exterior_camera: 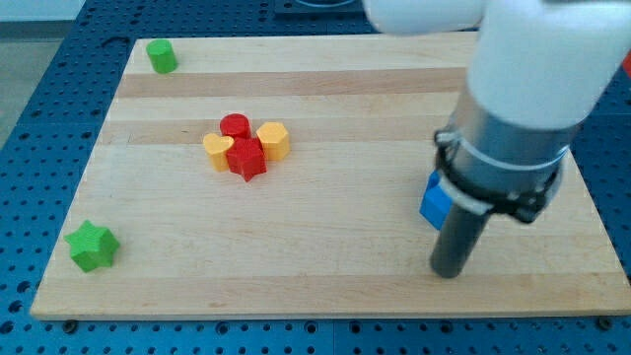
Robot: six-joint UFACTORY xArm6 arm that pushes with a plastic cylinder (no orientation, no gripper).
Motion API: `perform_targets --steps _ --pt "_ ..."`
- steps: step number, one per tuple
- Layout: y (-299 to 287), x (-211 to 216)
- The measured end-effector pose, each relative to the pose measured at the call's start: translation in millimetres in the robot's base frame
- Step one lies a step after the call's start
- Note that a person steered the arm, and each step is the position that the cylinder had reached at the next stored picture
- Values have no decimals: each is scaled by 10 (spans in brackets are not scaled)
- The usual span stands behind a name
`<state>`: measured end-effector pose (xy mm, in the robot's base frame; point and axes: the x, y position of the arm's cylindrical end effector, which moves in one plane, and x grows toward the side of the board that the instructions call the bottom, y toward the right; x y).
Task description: Move the green star towards the bottom center
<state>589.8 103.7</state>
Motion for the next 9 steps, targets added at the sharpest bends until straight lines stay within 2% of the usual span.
perform_targets --steps 1,4,5,7,9 --pt "-668 122" --pt "-3505 283" --pt "-4082 231" --pt "-3867 -112" --pt "-2598 -215"
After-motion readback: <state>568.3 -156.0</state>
